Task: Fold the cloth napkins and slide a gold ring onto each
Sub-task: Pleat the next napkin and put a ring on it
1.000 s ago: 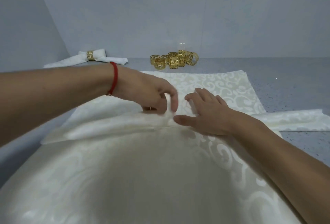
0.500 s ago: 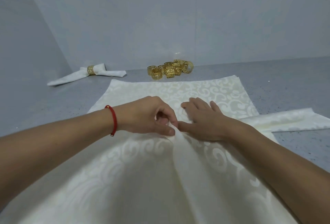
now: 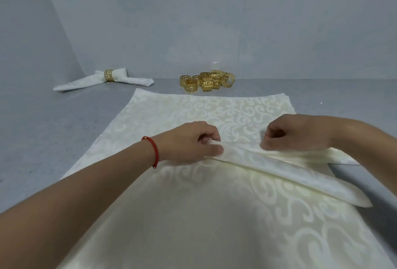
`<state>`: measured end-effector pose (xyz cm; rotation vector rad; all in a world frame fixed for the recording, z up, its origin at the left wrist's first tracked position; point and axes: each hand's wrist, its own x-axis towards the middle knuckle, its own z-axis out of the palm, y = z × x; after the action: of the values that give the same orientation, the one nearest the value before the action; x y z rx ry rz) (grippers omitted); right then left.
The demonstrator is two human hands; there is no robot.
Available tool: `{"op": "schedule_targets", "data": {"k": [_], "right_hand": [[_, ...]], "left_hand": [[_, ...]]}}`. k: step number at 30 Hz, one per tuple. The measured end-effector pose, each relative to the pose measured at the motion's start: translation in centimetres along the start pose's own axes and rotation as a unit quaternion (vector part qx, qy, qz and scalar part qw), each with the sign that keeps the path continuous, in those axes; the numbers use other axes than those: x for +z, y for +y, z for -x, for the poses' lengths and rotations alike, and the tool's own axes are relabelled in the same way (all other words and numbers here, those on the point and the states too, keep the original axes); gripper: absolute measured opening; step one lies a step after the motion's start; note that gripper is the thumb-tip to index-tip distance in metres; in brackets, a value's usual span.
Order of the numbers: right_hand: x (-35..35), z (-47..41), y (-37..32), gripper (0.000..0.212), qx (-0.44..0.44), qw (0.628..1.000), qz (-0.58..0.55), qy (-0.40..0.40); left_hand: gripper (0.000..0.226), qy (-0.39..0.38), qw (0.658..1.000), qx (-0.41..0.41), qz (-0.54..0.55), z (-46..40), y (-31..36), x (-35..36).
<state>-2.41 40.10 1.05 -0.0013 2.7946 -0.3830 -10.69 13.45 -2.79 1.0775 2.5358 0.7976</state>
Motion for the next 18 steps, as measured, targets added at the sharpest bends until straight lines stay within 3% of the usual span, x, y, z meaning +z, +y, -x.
{"op": "schedule_targets", "data": {"k": [7, 12, 14, 16, 18], "right_hand": [[-0.1, 0.2, -2.9, 0.019, 0.031, 0.996, 0.084, 0.021], [0.5, -1.7, -4.9, 0.031, 0.019, 0.958, 0.254, 0.134], [0.2, -2.3, -4.9, 0.024, -0.015, 0.963, 0.230, 0.141], [-0.3, -2.6, -4.4, 0.006, -0.064, 0.983, 0.152, 0.086], [-1.5, -2.5, -4.1, 0.006, -0.088, 0.992, 0.079, 0.042]], "left_hand": [[0.016, 0.076, 0.997, 0.012, -0.017, -0.1, -0.3, 0.7], [0.022, 0.134, 0.990, 0.002, -0.051, -1.0, -0.3, 0.1], [0.027, 0.156, 0.987, -0.005, -0.036, -1.3, -0.9, 0.3], [0.030, 0.177, 0.984, -0.008, -0.025, -1.4, -1.3, 0.8], [0.030, 0.195, 0.981, -0.007, -0.023, -1.5, -1.6, 1.2]]}}
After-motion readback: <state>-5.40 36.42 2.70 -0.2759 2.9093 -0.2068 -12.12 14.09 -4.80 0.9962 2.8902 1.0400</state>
